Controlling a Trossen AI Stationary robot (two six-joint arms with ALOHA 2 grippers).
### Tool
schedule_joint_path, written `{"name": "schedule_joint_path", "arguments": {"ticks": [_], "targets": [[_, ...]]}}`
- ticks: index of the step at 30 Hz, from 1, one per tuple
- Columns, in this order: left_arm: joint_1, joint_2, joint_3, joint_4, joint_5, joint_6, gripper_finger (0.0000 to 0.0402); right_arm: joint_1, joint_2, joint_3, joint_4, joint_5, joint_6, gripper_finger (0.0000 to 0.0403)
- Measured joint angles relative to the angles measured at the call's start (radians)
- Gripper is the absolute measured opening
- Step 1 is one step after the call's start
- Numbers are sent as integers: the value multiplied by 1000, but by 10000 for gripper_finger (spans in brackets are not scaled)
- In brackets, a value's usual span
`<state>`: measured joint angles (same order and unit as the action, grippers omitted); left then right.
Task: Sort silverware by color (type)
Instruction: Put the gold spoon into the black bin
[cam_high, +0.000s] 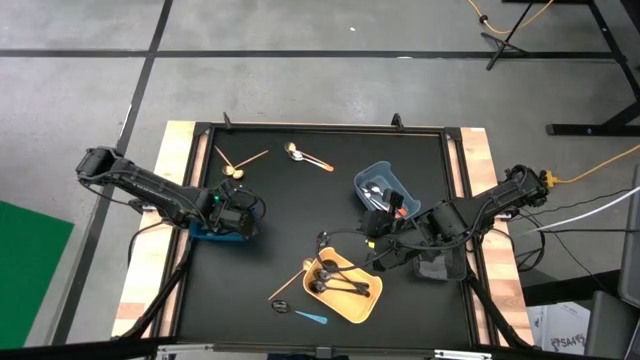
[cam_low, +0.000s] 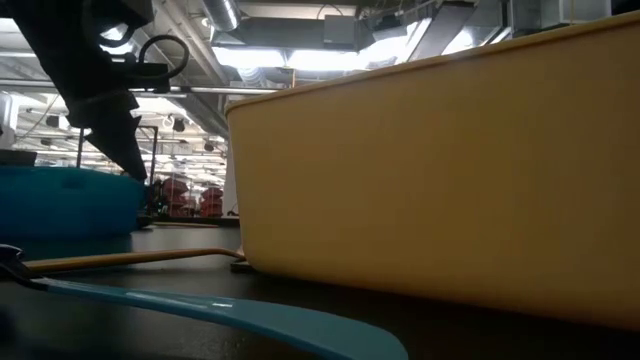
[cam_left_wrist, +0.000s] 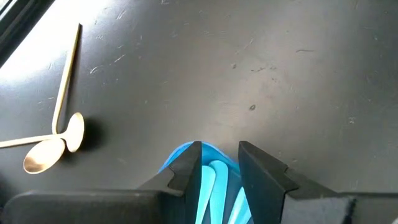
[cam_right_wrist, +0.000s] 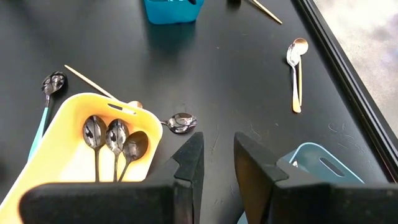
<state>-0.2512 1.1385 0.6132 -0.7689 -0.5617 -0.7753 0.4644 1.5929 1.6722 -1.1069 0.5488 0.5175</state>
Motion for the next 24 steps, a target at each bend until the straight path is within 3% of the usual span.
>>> {"name": "schedule_joint_path", "arguments": {"ticks": [15, 24], "targets": [[0, 0, 0, 0, -1, 0, 99, 0, 0, 0, 18, 29, -15, 78], [-1, 0, 76, -4, 6, 52, 99, -22, 0, 0, 67, 18, -47, 78]]}}
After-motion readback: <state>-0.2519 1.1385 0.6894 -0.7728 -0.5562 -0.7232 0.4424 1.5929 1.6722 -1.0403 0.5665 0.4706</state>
